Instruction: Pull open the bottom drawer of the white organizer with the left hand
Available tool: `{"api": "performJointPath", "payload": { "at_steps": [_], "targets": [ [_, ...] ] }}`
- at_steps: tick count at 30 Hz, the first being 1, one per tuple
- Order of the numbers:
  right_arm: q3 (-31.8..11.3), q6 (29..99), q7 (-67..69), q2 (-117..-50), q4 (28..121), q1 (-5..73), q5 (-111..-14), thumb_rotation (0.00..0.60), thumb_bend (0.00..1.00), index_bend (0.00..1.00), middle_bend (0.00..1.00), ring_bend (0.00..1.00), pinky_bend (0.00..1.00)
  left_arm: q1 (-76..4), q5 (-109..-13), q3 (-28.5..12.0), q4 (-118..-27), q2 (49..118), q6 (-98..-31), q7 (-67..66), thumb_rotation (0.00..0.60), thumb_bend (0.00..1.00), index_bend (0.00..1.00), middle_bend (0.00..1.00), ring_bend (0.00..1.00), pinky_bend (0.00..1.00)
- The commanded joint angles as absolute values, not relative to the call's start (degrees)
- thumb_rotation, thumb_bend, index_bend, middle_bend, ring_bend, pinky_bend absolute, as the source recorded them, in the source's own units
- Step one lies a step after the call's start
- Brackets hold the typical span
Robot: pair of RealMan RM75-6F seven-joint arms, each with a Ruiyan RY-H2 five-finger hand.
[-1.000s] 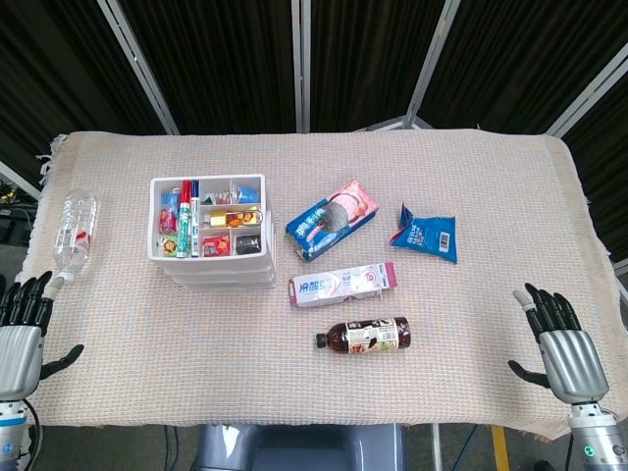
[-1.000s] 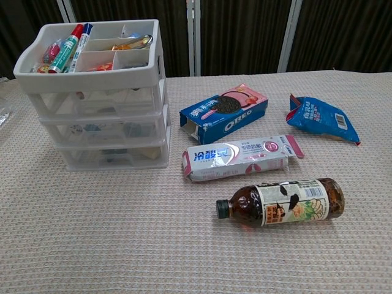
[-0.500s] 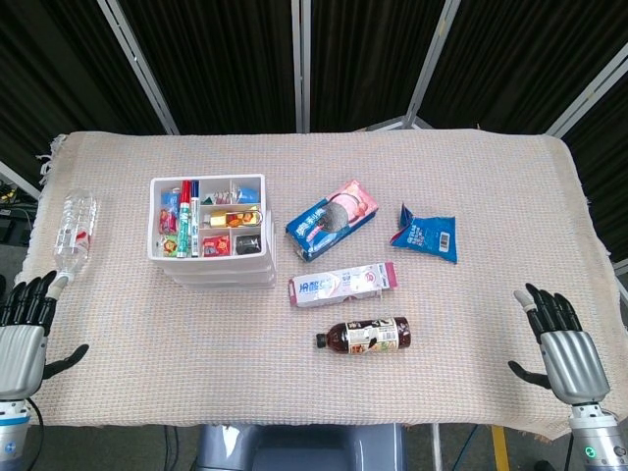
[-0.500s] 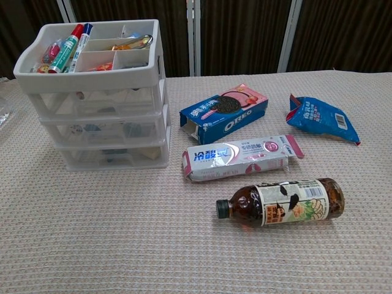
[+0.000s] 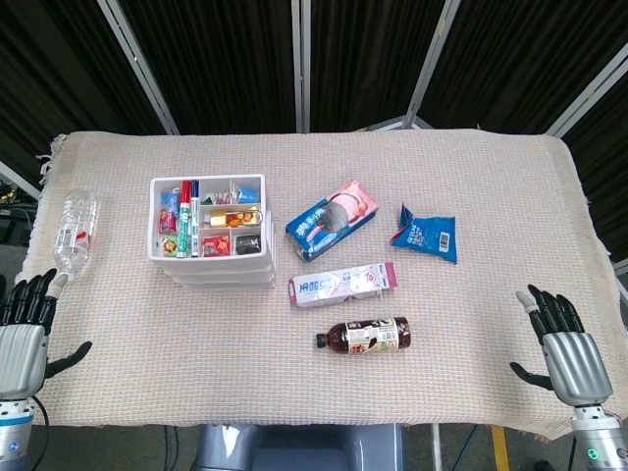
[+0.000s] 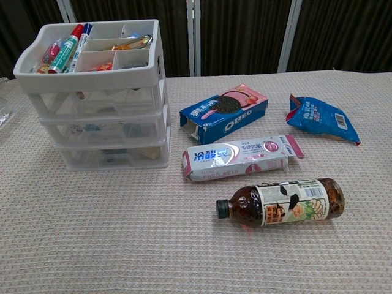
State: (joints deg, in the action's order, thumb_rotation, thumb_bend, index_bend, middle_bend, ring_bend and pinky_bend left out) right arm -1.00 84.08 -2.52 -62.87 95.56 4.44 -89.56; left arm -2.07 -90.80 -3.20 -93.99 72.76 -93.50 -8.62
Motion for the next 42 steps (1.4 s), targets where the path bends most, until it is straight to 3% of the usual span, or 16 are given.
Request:
{"api": "performJointPath", "payload": {
  "at_steps": [1,2,5,10,19,42],
  "targets": [
    [-0.97,84.07,-2.44,-62.78,95.65,4.39,-89.55,0.600,0.04,0.00,0.00,0.00,0.00,-2.28,-91.50,-3.36,-93.67,73.85,-93.95,-7.34,0.600,0.28,0.00,0.52,0.56,0.48],
    [-0.96,84.07,-2.42,-62.76,95.68,4.38,-89.55,0.600,0.04,0.00,0.00,0.00,0.00,-2.41,-91.56,-3.05,-93.85,73.92,-93.44,-6.47,0.600,0.35,0.00,0.61,0.64,0.53],
    [-0.91,84.19,-2.33,-62.63,95.82,4.31,-89.66,0.600,0.04,0.00,0.00,0.00,0.00,-3.20,-91.55,-1.80,-95.37,73.78,-90.67,-1.02,0.600,0.52,0.00,0.73,0.74,0.60],
    [-0.99,84.53,-1.75,-62.28,96.05,4.10,-89.57,0.600,0.04,0.00,0.00,0.00,0.00,-5.60,-92.30,0.76,-97.84,72.44,-84.41,9.53,0.600,0.65,0.00,0.76,0.78,0.65],
    [-1.00,84.76,-0.94,-61.81,96.23,3.95,-89.68,0.600,0.04,0.00,0.00,0.00,0.00,-12.31,-91.54,3.70,-103.69,67.53,-70.58,27.06,0.600,0.65,0.00,0.76,0.78,0.67],
    [-1.03,84.60,0.04,-61.19,96.61,3.87,-89.57,0.600,0.04,0.00,0.00,0.00,0.00,-20.61,-77.17,-2.25,-100.26,76.95,-55.91,30.59,0.600,0.65,0.00,0.76,0.79,0.67]
  ]
}}
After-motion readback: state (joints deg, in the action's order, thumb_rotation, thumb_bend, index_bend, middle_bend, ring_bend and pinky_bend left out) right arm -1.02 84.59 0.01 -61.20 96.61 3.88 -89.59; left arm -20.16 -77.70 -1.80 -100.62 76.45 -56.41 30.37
